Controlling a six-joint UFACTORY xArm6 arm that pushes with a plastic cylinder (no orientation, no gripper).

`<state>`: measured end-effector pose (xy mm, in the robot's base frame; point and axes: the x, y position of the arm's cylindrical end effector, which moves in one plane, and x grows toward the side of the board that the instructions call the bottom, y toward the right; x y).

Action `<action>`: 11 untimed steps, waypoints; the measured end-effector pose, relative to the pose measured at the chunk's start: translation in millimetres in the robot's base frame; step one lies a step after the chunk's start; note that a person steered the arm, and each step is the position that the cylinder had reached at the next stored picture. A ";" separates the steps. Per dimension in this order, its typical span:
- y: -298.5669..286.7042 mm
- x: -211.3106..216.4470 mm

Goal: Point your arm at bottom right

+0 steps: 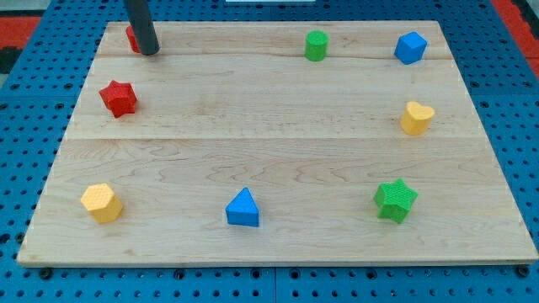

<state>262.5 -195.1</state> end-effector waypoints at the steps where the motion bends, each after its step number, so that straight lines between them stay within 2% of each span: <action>1: 0.0 0.0; 7: -5.6 -4.6; 8: 24.6 -4.7; 10: 203.6 57.9; 11: 213.5 56.7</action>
<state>319.2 18.4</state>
